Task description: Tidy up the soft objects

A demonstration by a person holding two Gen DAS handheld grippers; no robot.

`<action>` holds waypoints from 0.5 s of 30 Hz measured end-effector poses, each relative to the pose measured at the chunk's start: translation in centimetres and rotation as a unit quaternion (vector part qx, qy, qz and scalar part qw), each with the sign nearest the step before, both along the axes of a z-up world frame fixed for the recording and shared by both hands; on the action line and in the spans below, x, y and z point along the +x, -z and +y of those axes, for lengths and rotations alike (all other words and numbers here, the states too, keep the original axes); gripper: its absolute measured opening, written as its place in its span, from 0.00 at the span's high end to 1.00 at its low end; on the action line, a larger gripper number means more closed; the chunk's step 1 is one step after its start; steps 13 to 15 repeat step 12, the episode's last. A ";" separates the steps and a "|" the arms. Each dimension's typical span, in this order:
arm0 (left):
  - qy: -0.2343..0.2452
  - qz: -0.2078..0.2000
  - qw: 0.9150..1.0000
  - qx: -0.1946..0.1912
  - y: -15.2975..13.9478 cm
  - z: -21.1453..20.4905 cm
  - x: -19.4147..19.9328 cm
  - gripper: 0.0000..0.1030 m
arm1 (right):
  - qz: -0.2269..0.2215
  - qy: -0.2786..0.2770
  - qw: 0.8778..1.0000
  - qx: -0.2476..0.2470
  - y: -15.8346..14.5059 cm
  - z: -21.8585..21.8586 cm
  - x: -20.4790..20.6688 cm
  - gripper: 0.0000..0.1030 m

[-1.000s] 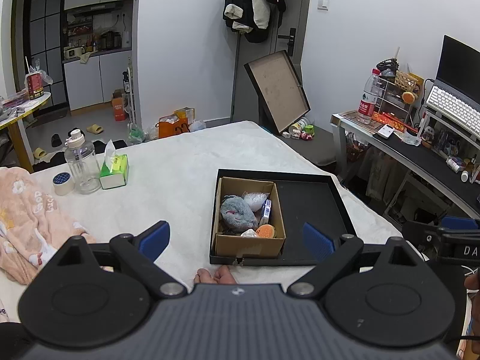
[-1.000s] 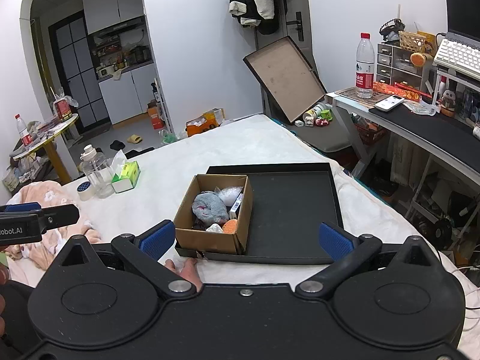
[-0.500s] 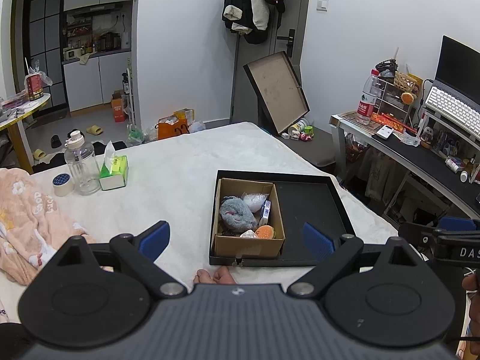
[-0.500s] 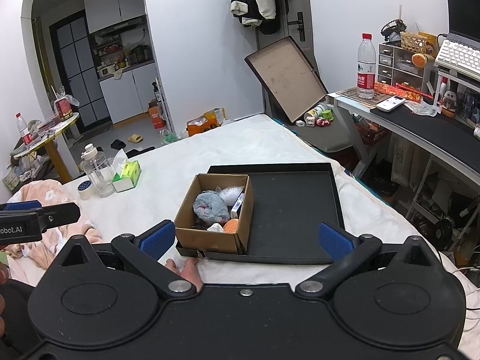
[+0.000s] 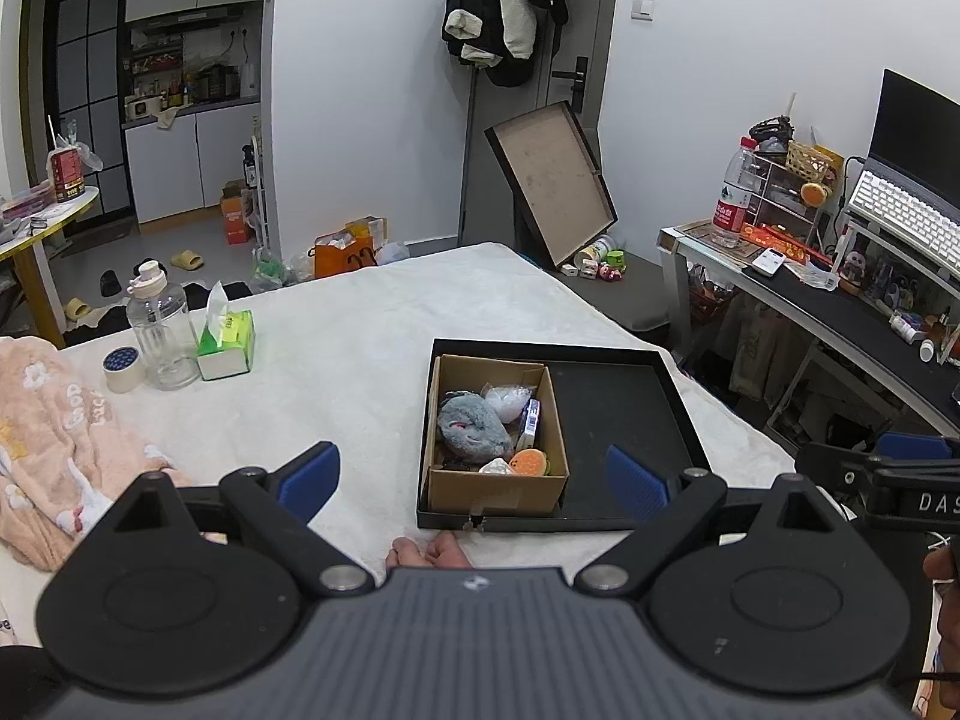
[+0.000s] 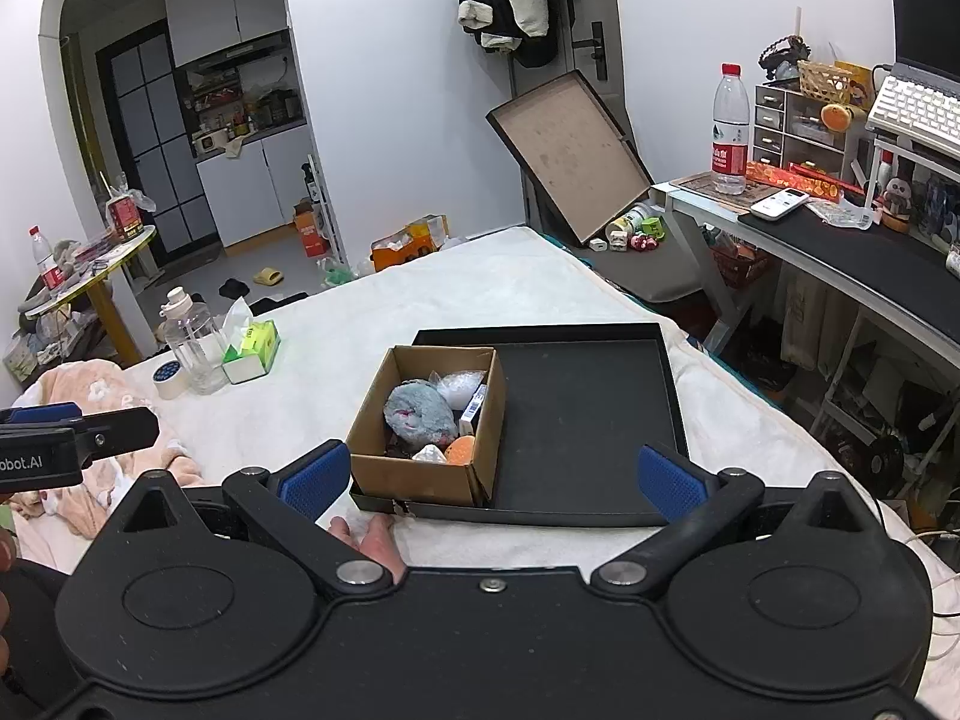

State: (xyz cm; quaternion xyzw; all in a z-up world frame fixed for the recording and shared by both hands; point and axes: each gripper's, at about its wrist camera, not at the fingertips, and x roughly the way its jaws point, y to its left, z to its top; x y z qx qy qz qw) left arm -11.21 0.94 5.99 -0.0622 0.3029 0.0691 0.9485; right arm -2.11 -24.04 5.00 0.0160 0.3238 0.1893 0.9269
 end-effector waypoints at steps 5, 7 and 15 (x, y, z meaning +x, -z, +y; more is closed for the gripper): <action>0.002 -0.001 1.000 -0.001 0.1 0.0 0.0 0.08 | 0.000 -0.001 1.000 -0.001 0.1 0.0 0.0 0.00; 0.003 -0.003 1.000 0.000 0.1 -0.1 0.0 0.08 | 0.002 -0.001 1.000 -0.002 0.2 0.0 0.0 0.00; 0.007 -0.003 1.000 0.000 0.2 -0.2 0.0 0.08 | 0.003 0.001 1.000 -0.001 0.3 0.1 0.0 0.00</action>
